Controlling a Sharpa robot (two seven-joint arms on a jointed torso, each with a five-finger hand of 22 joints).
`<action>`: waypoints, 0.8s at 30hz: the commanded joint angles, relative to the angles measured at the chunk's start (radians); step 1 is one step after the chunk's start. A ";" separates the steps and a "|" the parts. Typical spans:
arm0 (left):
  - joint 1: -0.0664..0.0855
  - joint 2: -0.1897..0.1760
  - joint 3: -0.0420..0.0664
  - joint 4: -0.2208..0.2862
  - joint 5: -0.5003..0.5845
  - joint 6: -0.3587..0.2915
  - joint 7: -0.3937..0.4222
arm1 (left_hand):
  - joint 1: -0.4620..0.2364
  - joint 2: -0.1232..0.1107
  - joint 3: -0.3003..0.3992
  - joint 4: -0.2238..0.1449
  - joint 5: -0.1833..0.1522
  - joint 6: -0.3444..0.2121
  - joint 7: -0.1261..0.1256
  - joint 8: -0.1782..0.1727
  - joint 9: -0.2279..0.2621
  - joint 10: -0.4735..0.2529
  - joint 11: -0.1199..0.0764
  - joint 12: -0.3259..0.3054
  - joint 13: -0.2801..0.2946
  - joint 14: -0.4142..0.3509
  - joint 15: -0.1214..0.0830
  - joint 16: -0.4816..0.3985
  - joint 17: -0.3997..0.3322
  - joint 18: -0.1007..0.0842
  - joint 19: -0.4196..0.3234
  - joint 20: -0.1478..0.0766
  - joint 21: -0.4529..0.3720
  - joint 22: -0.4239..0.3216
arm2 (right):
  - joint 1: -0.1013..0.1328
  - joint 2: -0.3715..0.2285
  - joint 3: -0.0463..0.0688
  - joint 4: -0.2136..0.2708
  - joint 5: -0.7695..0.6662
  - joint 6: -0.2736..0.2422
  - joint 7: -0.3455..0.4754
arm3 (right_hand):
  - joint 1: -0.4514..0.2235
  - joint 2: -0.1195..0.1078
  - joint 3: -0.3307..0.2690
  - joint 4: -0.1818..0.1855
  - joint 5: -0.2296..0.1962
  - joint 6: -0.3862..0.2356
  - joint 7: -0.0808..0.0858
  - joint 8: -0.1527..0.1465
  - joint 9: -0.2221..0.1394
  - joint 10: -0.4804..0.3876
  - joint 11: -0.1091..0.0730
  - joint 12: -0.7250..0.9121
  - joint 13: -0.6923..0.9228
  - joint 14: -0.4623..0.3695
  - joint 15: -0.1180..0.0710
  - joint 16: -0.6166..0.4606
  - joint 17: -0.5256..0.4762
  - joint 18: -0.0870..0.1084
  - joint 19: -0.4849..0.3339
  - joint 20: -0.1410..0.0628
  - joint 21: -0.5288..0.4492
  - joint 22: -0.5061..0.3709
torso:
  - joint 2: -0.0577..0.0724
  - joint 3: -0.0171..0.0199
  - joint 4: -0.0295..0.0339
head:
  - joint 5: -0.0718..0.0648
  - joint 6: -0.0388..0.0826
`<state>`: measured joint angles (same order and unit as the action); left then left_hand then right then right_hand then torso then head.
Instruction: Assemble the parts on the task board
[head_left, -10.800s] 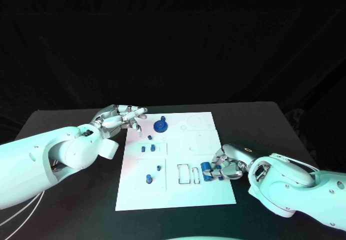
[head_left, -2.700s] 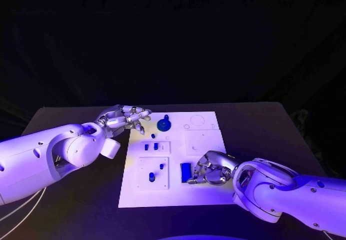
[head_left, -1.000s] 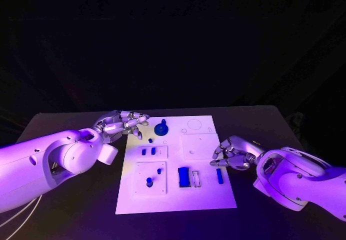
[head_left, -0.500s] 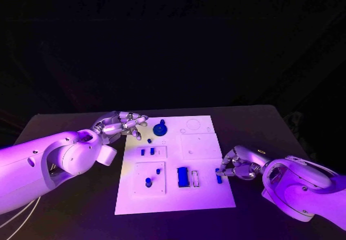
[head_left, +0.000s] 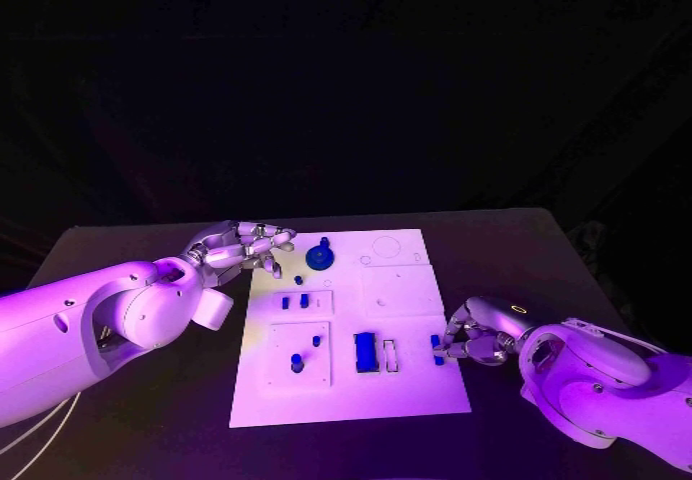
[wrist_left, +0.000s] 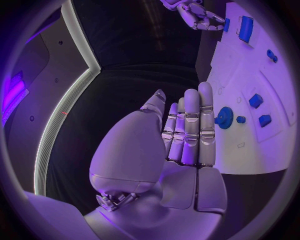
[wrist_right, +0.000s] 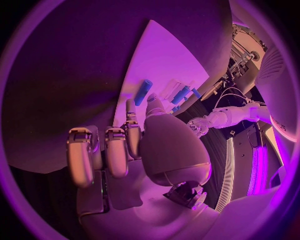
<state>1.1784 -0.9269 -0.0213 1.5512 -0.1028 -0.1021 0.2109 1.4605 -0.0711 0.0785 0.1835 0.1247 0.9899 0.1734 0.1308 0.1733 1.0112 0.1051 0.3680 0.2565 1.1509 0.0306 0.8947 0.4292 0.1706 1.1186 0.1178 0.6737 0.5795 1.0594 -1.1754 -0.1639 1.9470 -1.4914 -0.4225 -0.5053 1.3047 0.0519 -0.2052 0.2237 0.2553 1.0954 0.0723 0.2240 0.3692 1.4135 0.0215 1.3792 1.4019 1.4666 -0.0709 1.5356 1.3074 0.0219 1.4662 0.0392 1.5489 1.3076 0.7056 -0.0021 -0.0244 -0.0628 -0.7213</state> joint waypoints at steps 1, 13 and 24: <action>0.000 0.001 0.001 0.003 -0.001 0.008 0.013 | 0.007 0.000 -0.003 -0.001 0.004 -0.007 -0.002 0.006 -0.001 -0.009 0.000 0.004 0.001 -0.006 0.000 0.004 -0.001 0.013 0.008 0.002 -0.007 -0.001 | -0.009 0.012 0.000 -0.003 -0.046 0.000 -0.037 | -0.012 0.002 0.001 0.008 0.004 0.008 -0.002 -0.004 0.000 0.058 -0.026 0.000 0.029 0.091 0.001 -0.003 0.202 -0.018 0.099 -0.001 0.003 0.257 | 0.000 0.0003 -0.0002 | 0.002 -0.004; 0.000 0.000 0.001 0.002 -0.001 0.010 0.010 | 0.006 0.000 -0.006 0.001 0.004 -0.007 -0.002 0.006 -0.001 -0.009 0.000 0.005 0.002 -0.006 0.001 0.005 -0.002 0.013 0.008 0.002 -0.007 -0.002 | -0.026 0.065 0.000 -0.040 -0.097 0.039 -0.060 | 0.004 -0.015 0.008 0.008 -0.032 0.021 -0.008 -0.001 0.005 0.059 -0.032 0.001 0.031 0.091 -0.003 -0.003 0.202 -0.018 0.099 -0.004 0.003 0.258 | 0.000 -0.0004 -0.0002 | 0.005 -0.008; 0.000 -0.001 0.001 0.003 -0.001 0.013 0.007 | 0.006 0.000 -0.006 0.001 0.004 -0.007 -0.002 0.006 -0.001 -0.009 0.000 0.005 0.002 -0.006 0.001 0.005 -0.002 0.013 0.008 0.002 -0.007 -0.002 | -0.062 0.126 -0.001 -0.071 -0.271 0.165 -0.110 | 0.121 -0.049 0.068 -0.072 -0.115 0.028 -0.013 0.004 0.013 0.052 -0.037 -0.010 0.027 0.091 -0.008 -0.003 0.203 -0.018 0.100 -0.009 0.004 0.258 | -0.001 0.0001 0.0002 | 0.009 -0.012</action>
<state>1.1782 -0.9283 -0.0214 1.5510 -0.1030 -0.1015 0.2103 1.4604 -0.0712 0.0786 0.1835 0.1247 0.9899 0.1734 0.1308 0.1734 1.0112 0.1051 0.3680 0.2564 1.1509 0.0306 0.8947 0.4292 0.1705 1.1186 0.1178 0.6699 0.5788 1.0193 -1.0549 -0.1467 1.8921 -1.6827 -0.4065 -0.5608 1.4008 -0.0112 -0.1457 0.1559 0.1498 1.1174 0.0578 0.2312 0.6487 1.4207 0.0287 1.3743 1.3407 1.4641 -0.0733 1.5356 1.3073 0.0219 1.4662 0.0391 1.5490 1.3074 0.7052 -0.0021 -0.0241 -0.0549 -0.7318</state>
